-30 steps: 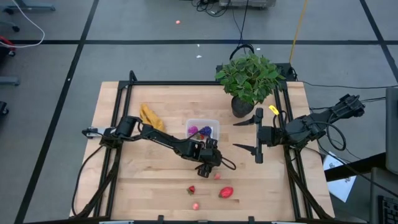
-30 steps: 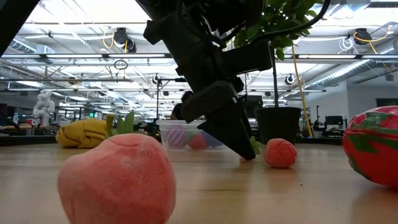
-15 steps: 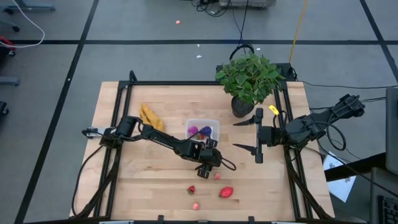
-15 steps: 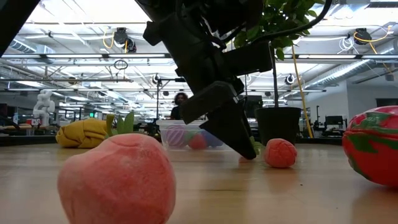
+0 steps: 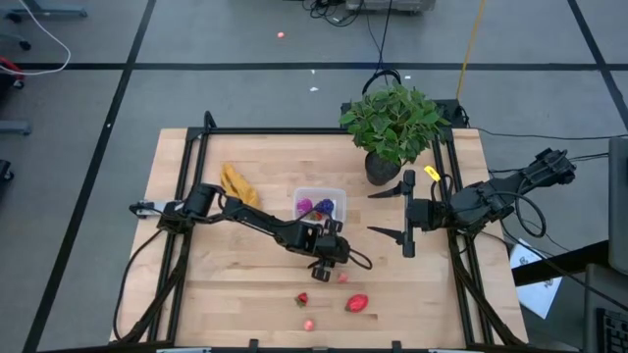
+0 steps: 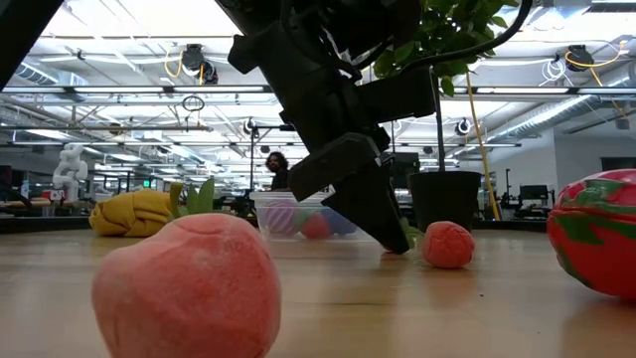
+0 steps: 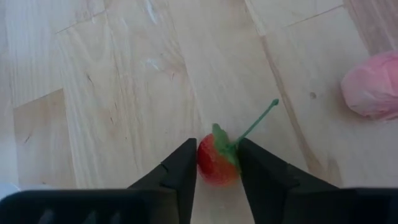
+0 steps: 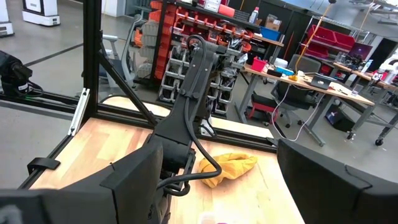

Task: Pick and placing Produce into tupperware
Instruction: Put the top red strawberry into the transparent bin

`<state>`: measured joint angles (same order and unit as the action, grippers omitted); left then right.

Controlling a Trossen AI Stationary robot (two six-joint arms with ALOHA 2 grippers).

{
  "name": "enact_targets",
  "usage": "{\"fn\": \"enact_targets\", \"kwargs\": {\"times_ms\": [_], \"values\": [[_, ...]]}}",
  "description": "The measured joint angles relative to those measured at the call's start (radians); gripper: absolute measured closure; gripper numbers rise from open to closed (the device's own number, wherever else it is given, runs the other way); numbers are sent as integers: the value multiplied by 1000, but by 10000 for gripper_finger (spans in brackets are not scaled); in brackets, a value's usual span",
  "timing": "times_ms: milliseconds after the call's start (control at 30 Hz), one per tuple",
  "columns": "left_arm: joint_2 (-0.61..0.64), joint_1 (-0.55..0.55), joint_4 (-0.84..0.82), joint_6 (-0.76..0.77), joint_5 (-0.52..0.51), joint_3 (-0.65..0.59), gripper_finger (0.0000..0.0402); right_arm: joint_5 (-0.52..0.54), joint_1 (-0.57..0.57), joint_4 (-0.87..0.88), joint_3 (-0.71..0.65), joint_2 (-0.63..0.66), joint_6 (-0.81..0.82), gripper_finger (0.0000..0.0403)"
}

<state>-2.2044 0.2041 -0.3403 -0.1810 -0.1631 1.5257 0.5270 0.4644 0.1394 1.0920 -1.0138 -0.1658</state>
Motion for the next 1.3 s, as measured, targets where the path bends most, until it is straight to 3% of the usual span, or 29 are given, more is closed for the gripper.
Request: {"fn": "enact_targets", "kwargs": {"times_ms": [433,833,1100,1300], "values": [[10,32,-11,-1,-86,0,299,0,0,0,0,0,0,94],[130,52,-81,11,-155,2,298,0,0,6,0,0,23,94],[265,38,-270,78,-292,2,298,0,0,4,0,0,26,94],[327,-12,-366,140,-301,3,298,0,0,0,0,0,26,94]]}}
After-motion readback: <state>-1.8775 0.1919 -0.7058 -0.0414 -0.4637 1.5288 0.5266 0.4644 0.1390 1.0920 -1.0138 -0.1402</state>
